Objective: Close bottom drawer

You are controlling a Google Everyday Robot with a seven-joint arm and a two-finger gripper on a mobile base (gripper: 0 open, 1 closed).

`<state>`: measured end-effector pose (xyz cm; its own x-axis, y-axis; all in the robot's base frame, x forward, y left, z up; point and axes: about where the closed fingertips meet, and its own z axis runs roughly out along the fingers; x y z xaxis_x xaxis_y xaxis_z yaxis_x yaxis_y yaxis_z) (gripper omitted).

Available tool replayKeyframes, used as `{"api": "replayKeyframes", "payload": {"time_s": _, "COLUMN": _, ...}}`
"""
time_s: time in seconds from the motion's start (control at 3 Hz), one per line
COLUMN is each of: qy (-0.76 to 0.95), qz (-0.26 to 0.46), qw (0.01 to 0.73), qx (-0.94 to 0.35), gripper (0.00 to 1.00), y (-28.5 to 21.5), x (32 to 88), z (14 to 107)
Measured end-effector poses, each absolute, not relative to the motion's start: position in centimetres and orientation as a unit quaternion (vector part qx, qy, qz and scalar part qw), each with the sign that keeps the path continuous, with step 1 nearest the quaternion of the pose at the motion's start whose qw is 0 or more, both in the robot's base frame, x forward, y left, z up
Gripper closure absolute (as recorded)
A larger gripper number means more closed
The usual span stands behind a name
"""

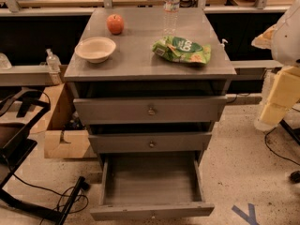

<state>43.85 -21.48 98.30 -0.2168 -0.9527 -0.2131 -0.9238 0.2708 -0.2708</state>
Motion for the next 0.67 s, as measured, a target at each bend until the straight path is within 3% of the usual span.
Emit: {"api": "replayKeyframes", "payload": {"time_s": 0.67, "qy": 0.784, "qz": -0.054, "qw": 0.16, "qx": -0.597, "gripper": 0.0, "y": -21.66, "x": 43.37, "z": 97.92}}
